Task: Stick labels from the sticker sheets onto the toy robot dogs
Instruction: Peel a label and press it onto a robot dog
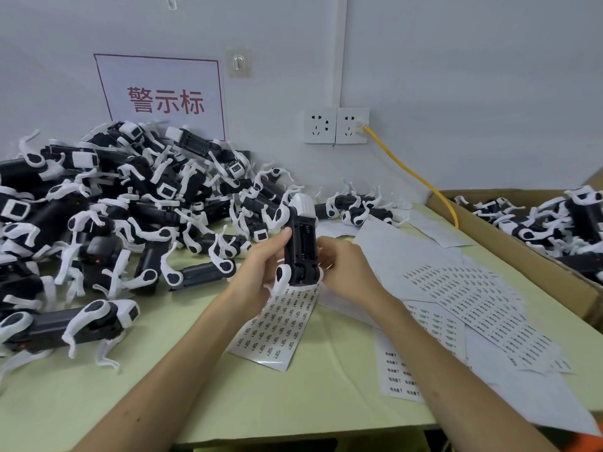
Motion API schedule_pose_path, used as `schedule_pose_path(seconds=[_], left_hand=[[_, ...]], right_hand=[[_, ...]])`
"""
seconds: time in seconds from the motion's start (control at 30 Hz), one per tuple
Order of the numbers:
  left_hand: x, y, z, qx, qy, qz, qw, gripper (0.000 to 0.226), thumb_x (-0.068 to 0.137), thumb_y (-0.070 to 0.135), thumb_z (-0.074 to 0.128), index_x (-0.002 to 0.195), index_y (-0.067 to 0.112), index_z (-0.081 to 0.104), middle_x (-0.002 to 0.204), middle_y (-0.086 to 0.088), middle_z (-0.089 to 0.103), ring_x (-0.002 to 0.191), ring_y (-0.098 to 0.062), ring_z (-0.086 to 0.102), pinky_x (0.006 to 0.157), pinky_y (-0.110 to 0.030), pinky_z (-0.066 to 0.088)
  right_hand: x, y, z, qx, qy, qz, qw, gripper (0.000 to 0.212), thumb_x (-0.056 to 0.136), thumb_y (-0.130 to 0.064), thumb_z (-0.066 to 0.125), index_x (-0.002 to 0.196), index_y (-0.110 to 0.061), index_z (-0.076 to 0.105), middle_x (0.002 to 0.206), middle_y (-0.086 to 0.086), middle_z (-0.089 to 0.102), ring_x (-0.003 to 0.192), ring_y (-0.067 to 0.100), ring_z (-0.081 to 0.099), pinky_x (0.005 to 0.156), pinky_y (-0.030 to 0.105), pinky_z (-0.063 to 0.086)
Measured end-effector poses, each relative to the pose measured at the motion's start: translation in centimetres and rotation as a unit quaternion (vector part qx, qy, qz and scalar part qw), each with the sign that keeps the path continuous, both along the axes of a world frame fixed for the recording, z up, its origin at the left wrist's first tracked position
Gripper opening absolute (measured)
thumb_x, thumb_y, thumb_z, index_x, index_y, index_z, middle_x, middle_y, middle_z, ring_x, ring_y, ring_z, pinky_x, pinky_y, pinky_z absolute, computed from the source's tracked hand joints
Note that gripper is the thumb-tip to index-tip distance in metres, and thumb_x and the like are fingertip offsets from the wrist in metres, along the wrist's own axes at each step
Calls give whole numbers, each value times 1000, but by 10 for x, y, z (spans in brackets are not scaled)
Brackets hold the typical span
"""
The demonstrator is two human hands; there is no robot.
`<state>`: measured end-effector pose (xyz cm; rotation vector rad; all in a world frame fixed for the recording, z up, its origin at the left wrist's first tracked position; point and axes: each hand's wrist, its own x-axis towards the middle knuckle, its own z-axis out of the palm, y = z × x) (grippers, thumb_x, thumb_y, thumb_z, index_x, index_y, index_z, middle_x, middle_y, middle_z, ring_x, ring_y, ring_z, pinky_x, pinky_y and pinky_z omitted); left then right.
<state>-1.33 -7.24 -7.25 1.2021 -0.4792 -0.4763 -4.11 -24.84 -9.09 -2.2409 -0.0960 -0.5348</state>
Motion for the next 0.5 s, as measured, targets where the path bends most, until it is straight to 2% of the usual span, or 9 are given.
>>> schedule_pose_path(seconds=[0.13, 0.23, 0.3, 0.37, 0.5], left_hand=[[-2, -1, 2, -1, 7, 7, 1000, 41, 91, 49, 59, 99, 17, 82, 107, -14, 76, 98, -30, 73, 92, -41, 53], [-3, 0, 4, -12, 2, 34, 999, 45, 90, 51, 61, 104, 14, 82, 112, -15, 76, 99, -30, 74, 87, -38, 57], [-4, 0, 5, -32, 15, 46, 998, 49, 90, 50, 58, 107, 10, 80, 114, -16, 75, 101, -32, 74, 84, -40, 59], [-5, -1, 6, -44, 12, 49, 998, 49, 91, 50, 57, 106, 10, 81, 113, -16, 75, 99, -32, 74, 81, -40, 61], [-8, 0, 8, -50, -9, 47, 998, 46, 93, 49, 54, 103, 14, 82, 109, -16, 76, 96, -31, 75, 80, -39, 62]], right_hand=[[2, -1, 0, 31, 23, -14, 999, 24, 83, -4, 72, 93, -25, 73, 81, -8, 72, 68, 1, 65, 62, 10, 44], [4, -3, 1, 108, 62, -17, 992, 16, 86, -11, 79, 101, -15, 78, 92, 0, 77, 81, 15, 73, 72, 24, 55], [5, -4, 0, 198, 99, 4, 975, 8, 87, -10, 78, 94, -14, 79, 85, -2, 77, 74, 13, 72, 70, 24, 53], [5, -2, -1, 265, 127, 20, 956, 8, 87, -10, 77, 88, -17, 78, 82, -3, 76, 72, 10, 70, 74, 28, 49], [5, 2, -2, 339, 140, 38, 930, 12, 88, -8, 75, 86, -19, 79, 81, -1, 76, 67, 9, 67, 72, 27, 47]])
